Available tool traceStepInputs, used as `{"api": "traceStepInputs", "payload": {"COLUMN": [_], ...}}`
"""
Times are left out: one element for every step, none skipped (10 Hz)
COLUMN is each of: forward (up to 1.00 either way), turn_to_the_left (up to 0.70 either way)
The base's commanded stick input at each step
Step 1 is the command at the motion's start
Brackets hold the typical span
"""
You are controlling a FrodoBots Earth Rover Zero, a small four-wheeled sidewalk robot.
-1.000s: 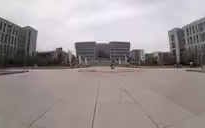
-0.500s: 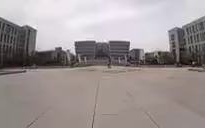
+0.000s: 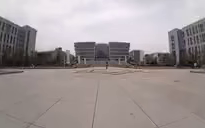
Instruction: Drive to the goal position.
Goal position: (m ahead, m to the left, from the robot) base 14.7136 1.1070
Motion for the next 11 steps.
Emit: {"api": "traceStepInputs", "payload": {"forward": [0.7, 0.7, 0.7, 0.7, 0.7, 0.7, 0.7, 0.7, 0.7, 0.7, 0.7], "turn_to_the_left": [0.01, 0.01, 0.01, 0.01, 0.01, 0.01, 0.01, 0.01, 0.01, 0.01, 0.01]}}
